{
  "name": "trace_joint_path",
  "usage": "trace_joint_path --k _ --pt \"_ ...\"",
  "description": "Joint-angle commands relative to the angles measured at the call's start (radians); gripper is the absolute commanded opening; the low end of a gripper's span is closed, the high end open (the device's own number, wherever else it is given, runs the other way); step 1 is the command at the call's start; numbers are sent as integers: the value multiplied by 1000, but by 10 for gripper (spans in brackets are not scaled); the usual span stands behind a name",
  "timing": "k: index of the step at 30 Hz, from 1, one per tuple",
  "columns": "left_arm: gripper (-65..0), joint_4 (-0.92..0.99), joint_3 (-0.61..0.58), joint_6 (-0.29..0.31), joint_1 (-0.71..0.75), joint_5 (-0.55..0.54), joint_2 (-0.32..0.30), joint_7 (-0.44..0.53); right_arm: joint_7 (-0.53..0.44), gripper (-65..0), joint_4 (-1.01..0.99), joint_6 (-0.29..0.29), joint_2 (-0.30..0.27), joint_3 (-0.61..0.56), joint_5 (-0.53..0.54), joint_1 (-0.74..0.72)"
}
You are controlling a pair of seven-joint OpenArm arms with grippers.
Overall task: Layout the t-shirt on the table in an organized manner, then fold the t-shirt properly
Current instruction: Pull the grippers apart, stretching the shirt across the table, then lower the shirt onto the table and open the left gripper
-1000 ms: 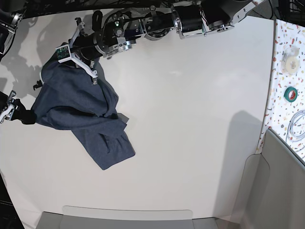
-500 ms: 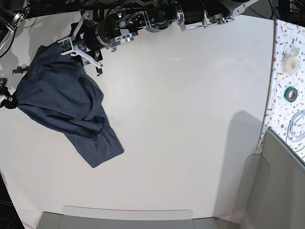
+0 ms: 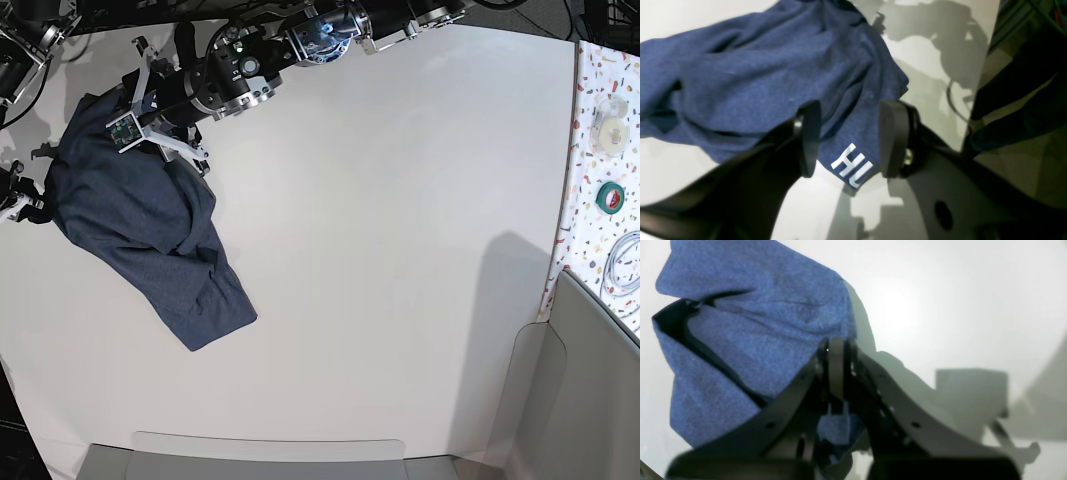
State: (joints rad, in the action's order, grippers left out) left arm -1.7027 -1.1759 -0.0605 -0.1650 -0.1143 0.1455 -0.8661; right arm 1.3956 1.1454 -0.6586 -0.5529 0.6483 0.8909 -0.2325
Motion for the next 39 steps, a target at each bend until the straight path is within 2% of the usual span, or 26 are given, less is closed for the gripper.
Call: trace_joint_path --k 1,14,27,30,32,35,39 --pt "-356 14 4 -3 -25 3 12 46 -9 -650 18 -13 -26 5 20 -18" --pt "-337 326 1 -3 -253 0 12 275 -9 -650 18 -13 -5 5 20 -20" --pt "-343 389 -3 4 -284 -2 12 342 -9 -650 18 -13 52 3 21 -20" --pt "-395 473 -48 4 -275 -2 12 390 -9 -650 18 -13 55 3 21 -21" --pt "-477 528 -94 4 -273 -2 12 423 -9 -650 18 -13 55 3 21 -21" --pt "-650 556 -103 3 -270 0 12 456 -14 -650 18 -13 55 3 21 -26" --pt "-647 474 -31 -2 -268 0 12 462 -17 -650 11 -13 55 9 15 -44"
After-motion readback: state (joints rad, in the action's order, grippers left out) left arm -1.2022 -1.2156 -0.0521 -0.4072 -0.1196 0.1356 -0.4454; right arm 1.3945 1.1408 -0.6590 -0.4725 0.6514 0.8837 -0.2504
